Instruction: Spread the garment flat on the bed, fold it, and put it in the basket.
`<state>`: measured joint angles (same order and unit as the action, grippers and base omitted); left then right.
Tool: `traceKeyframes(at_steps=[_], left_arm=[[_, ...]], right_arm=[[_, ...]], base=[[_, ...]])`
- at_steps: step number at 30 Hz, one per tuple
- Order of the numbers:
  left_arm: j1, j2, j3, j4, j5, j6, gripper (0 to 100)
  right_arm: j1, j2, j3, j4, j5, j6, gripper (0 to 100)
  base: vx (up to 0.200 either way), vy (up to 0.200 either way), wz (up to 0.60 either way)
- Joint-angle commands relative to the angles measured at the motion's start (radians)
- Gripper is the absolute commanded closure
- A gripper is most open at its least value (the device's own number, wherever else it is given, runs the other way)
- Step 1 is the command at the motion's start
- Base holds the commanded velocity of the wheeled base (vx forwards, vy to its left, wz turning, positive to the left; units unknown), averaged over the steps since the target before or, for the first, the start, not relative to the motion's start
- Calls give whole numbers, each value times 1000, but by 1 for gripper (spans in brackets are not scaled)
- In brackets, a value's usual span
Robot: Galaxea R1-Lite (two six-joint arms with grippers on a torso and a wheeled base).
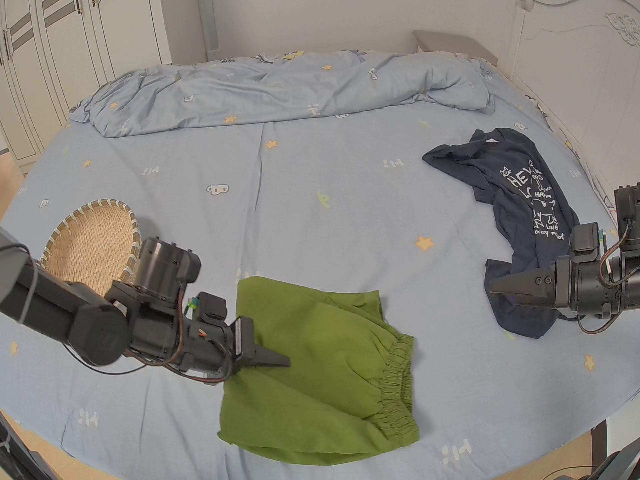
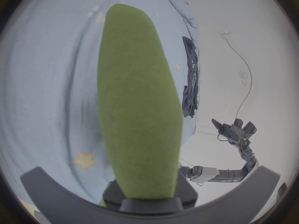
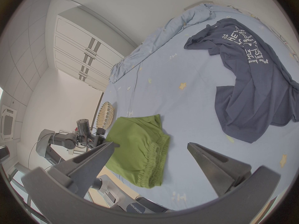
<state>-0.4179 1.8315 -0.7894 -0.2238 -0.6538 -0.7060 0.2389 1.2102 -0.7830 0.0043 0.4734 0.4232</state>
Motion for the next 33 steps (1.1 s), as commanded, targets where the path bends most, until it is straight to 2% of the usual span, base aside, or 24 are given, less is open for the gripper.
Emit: traceKeyframes(at_steps=[1, 2, 3, 5, 8, 9, 12, 19, 33], left_arm=[[82, -138, -114, 118, -1, 37, 100], [113, -123, -199, 259, -1, 160, 100], [113, -123, -199, 259, -1, 160, 100], [131, -90, -261, 370, 0, 255, 100], [136, -77, -280, 399, 0, 284, 100], [154, -64, -315, 431, 0, 326, 100], [159, -64, -335, 452, 0, 347, 100], [157, -77, -369, 517, 0, 364, 100], [157, -84, -369, 518, 0, 379, 100]], right_arm=[[2, 3, 2, 0, 1, 0, 0], [3, 2, 2, 0, 1, 2, 0], [3, 2, 2, 0, 1, 2, 0], [2, 3, 2, 0, 1, 2, 0], [2, 3, 2, 0, 1, 2, 0], [3, 6, 2, 0, 1, 0, 0], [2, 8, 4, 0, 1, 0, 0], [-3, 0, -5, 0, -2, 3, 0], [0, -1, -5, 0, -4, 2, 0]], base=[[0, 0, 0], [0, 0, 0], [0, 0, 0], [0, 0, 0], [0, 0, 0], [0, 0, 0], [0, 0, 0], [0, 200, 0], [0, 200, 0]])
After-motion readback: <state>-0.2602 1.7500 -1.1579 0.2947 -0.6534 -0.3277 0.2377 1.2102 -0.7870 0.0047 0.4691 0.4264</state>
